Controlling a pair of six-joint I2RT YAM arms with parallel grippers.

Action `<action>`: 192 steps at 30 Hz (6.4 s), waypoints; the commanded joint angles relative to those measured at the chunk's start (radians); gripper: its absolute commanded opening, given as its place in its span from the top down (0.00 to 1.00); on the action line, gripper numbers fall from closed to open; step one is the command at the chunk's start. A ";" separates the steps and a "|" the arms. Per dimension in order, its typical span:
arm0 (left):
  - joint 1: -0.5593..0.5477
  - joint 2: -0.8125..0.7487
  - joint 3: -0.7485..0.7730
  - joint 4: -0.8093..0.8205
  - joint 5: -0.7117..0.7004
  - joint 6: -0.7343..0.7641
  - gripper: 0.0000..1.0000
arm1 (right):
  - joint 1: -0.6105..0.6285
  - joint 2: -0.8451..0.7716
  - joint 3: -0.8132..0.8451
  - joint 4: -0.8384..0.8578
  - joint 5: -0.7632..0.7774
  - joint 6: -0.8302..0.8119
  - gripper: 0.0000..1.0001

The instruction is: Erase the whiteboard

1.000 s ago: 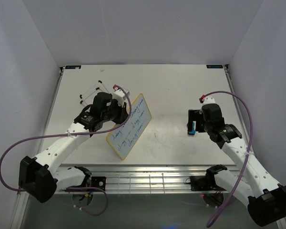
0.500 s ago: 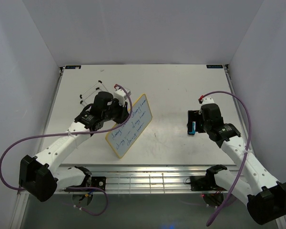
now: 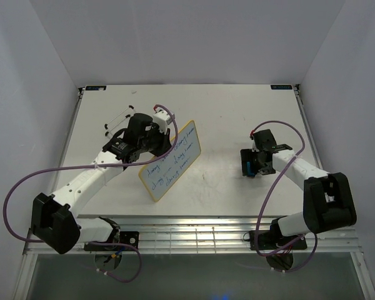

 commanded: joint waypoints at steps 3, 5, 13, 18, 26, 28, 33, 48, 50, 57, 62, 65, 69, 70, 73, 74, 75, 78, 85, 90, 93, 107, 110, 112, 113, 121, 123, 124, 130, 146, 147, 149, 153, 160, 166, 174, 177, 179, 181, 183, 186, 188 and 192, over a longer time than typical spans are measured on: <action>-0.002 -0.062 -0.090 0.059 -0.034 -0.029 1.00 | -0.003 0.047 0.060 0.091 -0.048 -0.033 0.21; -0.002 -0.074 -0.107 0.063 -0.019 -0.023 1.00 | -0.003 0.065 0.071 0.095 -0.038 -0.042 0.23; -0.002 -0.064 -0.118 0.050 -0.003 0.006 1.00 | -0.003 0.140 0.102 0.126 -0.006 -0.047 0.34; -0.002 -0.057 -0.124 0.050 0.017 0.013 1.00 | -0.003 0.143 0.105 0.125 -0.002 -0.045 0.44; -0.002 -0.028 -0.122 0.039 0.041 0.014 1.00 | -0.004 0.142 0.103 0.125 0.020 -0.044 0.53; -0.002 -0.027 -0.122 0.039 0.040 0.014 1.00 | -0.003 0.143 0.105 0.125 0.023 -0.044 0.53; -0.002 -0.025 -0.124 0.037 0.046 0.016 1.00 | -0.004 0.134 0.109 0.121 0.028 -0.044 0.52; -0.002 0.004 -0.122 0.030 0.046 0.008 1.00 | 0.016 0.082 0.093 0.140 -0.011 -0.057 0.76; -0.002 0.021 -0.121 0.031 0.044 0.002 1.00 | 0.065 0.018 0.067 0.180 -0.009 -0.062 0.76; -0.002 0.088 -0.112 0.027 0.075 -0.003 1.00 | 0.313 -0.267 -0.079 0.467 -0.098 -0.119 0.77; -0.002 0.105 -0.099 0.023 0.135 -0.023 1.00 | 0.434 -0.386 -0.248 0.840 -0.153 -0.133 0.78; 0.000 0.119 -0.089 0.023 0.196 -0.040 1.00 | 0.470 -0.381 -0.294 1.003 -0.138 -0.140 0.80; 0.000 0.165 -0.075 0.027 0.295 -0.061 1.00 | 0.520 -0.282 -0.288 1.146 -0.068 -0.140 0.80; 0.000 0.170 -0.072 0.028 0.309 -0.063 1.00 | 0.531 -0.265 -0.277 1.160 -0.049 -0.140 0.80; 0.002 0.176 -0.070 0.036 0.323 -0.075 1.00 | 0.579 -0.202 -0.247 1.238 0.030 -0.188 0.80; 0.002 0.173 -0.070 0.039 0.325 -0.081 1.00 | 0.588 -0.188 -0.240 1.294 0.041 -0.194 0.80; 0.002 0.171 -0.072 0.043 0.328 -0.083 1.00 | 0.597 -0.156 -0.230 1.303 0.051 -0.195 0.80; 0.002 0.162 -0.075 0.050 0.327 -0.093 1.00 | 0.622 -0.093 -0.181 1.315 0.113 -0.203 0.81; 0.002 0.156 -0.078 0.056 0.322 -0.102 1.00 | 0.657 0.002 -0.070 1.171 0.181 -0.165 0.82; 0.008 0.150 -0.081 0.059 0.288 -0.101 1.00 | 0.680 0.033 -0.049 1.021 0.160 -0.067 0.82; 0.012 0.147 -0.081 0.060 0.284 -0.101 1.00 | 0.706 0.041 -0.053 0.932 0.124 -0.030 0.83; 0.032 0.128 -0.089 0.082 0.316 -0.103 1.00 | 0.780 0.088 -0.267 1.014 0.248 0.085 0.84; 0.032 0.136 -0.087 0.076 0.343 -0.086 1.00 | 0.763 0.099 -0.219 0.982 0.304 0.078 0.83; 0.032 0.140 -0.084 0.066 0.360 -0.072 1.00 | 0.722 0.108 -0.166 0.944 0.308 0.078 0.83; 0.034 0.142 -0.085 0.062 0.366 -0.067 1.00 | 0.682 0.117 -0.147 0.927 0.305 0.078 0.84; 0.032 0.121 -0.089 0.053 0.406 -0.035 1.00 | 0.485 0.200 -0.007 0.772 0.190 0.026 0.84; 0.032 0.119 -0.089 0.051 0.409 -0.032 1.00 | 0.425 0.229 -0.004 0.793 0.114 0.012 0.84; 0.032 0.121 -0.090 0.053 0.409 -0.032 1.00 | 0.415 0.235 0.002 0.795 0.103 0.006 0.84; 0.032 0.131 -0.086 0.050 0.417 -0.026 1.00 | 0.479 0.165 0.025 0.879 -0.035 0.006 0.84; 0.032 0.122 -0.092 0.048 0.423 -0.020 1.00 | 0.458 0.284 0.206 0.847 -0.149 -0.033 0.85; 0.032 0.121 -0.092 0.048 0.422 -0.020 1.00 | 0.444 0.286 0.191 0.852 -0.147 -0.028 0.85; 0.032 0.121 -0.092 0.048 0.420 -0.020 1.00 | 0.400 0.286 0.145 0.865 -0.150 -0.016 0.85; 0.032 0.119 -0.090 0.045 0.420 -0.018 1.00 | 0.327 0.317 0.131 0.882 -0.179 -0.016 0.85; 0.032 0.116 -0.092 0.045 0.417 -0.015 1.00 | 0.286 0.335 0.189 0.824 -0.201 -0.040 0.86; 0.032 0.121 -0.092 0.056 0.391 -0.035 1.00 | 0.374 0.223 0.091 0.887 -0.239 0.009 0.88; 0.032 0.111 -0.098 0.074 0.336 -0.076 1.00 | 0.415 0.045 -0.061 0.936 0.106 0.059 0.89; 0.032 0.094 -0.102 0.088 0.256 -0.102 1.00 | 0.393 -0.016 -0.053 0.883 0.138 0.032 0.87; 0.035 0.088 -0.104 0.091 0.212 -0.110 1.00 | 0.395 -0.068 -0.059 0.872 0.105 0.007 0.87; 0.040 0.087 -0.105 0.103 0.204 -0.127 1.00 | 0.405 -0.111 -0.072 0.850 0.109 -0.002 0.87; 0.046 0.085 -0.105 0.109 0.205 -0.139 1.00 | 0.408 -0.134 -0.078 0.826 0.179 0.001 0.87; 0.052 0.087 -0.105 0.115 0.198 -0.150 1.00 | 0.408 -0.156 -0.078 0.789 0.238 0.001 0.87; 0.060 0.085 -0.105 0.117 0.195 -0.155 1.00 | 0.408 -0.165 -0.078 0.773 0.255 0.001 0.87; 0.072 0.091 -0.104 0.123 0.222 -0.152 1.00 | 0.407 -0.165 -0.072 0.764 0.337 0.000 0.87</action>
